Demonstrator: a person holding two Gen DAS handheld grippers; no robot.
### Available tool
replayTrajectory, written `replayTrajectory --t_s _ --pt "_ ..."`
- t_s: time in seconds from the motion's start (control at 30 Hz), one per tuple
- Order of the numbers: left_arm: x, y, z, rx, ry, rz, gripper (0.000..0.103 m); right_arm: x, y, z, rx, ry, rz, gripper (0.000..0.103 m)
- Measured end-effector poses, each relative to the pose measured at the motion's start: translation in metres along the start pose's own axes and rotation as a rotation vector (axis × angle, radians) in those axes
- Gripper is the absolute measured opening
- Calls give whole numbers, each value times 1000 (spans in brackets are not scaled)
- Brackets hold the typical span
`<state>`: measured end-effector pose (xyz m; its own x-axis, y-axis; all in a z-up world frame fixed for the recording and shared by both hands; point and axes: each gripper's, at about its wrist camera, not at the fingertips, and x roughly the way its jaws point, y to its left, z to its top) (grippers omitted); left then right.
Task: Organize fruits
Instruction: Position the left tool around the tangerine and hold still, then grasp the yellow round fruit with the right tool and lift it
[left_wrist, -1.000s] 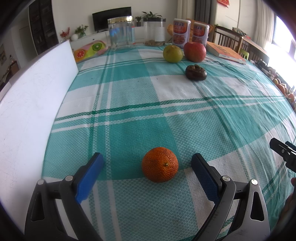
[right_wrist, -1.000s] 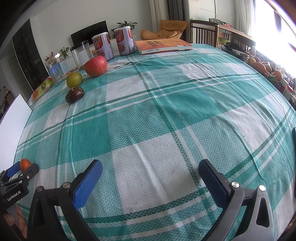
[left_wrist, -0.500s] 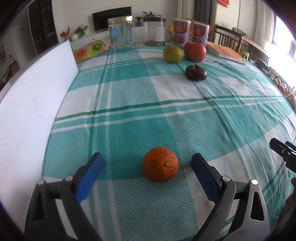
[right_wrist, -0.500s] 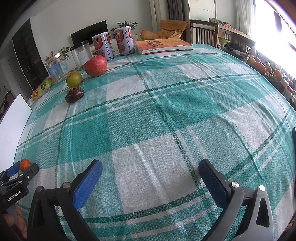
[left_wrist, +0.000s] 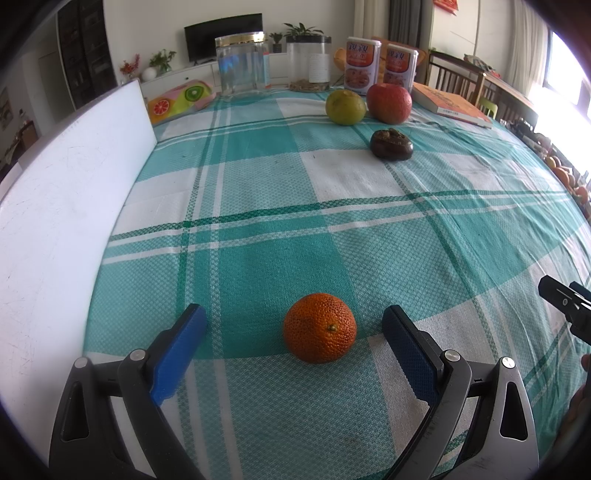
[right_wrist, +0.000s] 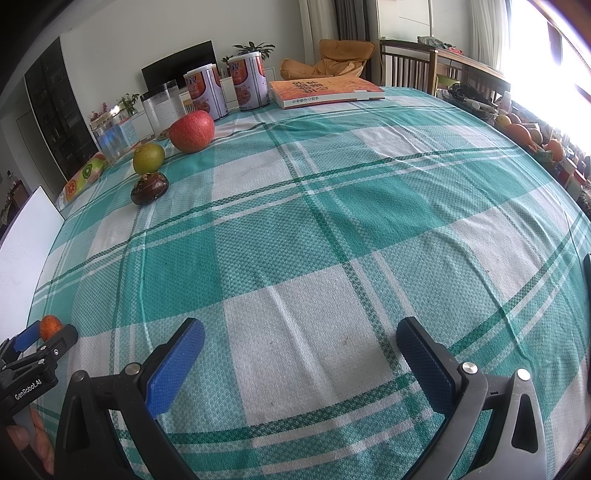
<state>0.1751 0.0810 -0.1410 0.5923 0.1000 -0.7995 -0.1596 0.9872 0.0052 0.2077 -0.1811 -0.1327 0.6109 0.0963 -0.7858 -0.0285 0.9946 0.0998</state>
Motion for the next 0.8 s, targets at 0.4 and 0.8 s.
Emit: replayTrajectory --t_s 0.4,0.8 --pt "0 0 0 0 0 2 97 22 65 85 -42 41 291 103" --pt "0 0 0 -1 0 3 98 160 176 190 -26 227 387 90"
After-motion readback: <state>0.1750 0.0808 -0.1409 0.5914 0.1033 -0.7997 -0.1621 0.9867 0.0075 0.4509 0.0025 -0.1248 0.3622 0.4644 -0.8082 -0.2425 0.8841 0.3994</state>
